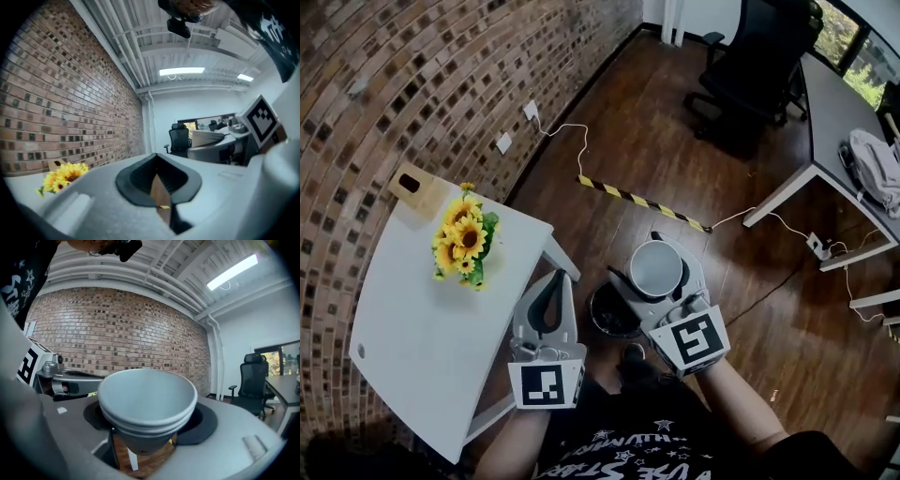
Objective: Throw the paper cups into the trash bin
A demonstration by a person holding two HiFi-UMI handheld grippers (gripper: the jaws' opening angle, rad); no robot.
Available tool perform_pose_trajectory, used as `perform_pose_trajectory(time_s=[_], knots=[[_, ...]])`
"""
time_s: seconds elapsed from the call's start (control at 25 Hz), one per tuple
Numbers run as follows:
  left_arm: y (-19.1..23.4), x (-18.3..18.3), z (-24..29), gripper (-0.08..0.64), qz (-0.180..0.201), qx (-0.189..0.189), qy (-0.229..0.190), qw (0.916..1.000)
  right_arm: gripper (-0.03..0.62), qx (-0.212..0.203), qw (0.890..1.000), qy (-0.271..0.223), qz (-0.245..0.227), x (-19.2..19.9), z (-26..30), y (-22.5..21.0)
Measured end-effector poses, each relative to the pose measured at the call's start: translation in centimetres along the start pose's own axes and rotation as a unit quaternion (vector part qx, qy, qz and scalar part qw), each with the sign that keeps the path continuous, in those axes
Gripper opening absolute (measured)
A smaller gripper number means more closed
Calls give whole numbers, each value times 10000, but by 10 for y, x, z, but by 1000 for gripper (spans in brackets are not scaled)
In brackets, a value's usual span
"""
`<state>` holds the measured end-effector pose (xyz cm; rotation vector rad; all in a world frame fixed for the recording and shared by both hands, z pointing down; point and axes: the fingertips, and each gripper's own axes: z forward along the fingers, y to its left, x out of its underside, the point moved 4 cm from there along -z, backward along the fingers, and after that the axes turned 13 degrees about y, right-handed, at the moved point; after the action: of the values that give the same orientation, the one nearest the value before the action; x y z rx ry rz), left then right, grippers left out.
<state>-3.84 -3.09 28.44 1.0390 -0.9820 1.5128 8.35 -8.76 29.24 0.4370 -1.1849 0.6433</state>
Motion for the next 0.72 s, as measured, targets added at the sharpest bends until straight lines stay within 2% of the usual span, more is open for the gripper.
perform_pose_trajectory(time_s=[0.16, 0.44, 0.6, 0.72], knots=[[-27, 0, 25, 5, 141, 327, 49, 9994, 350, 272, 9994, 109, 159, 17, -15, -28], [-36, 20, 58, 5, 143, 780, 275, 9965, 350, 575, 9977, 264, 258, 48, -11, -41], [-30, 42, 75, 5, 147, 853, 366, 9956, 350, 546, 9977, 336, 217, 70, 0, -39], [-23, 67, 87, 5, 114, 850, 542, 9948, 350, 463, 9962, 686, 272, 102, 11, -36]])
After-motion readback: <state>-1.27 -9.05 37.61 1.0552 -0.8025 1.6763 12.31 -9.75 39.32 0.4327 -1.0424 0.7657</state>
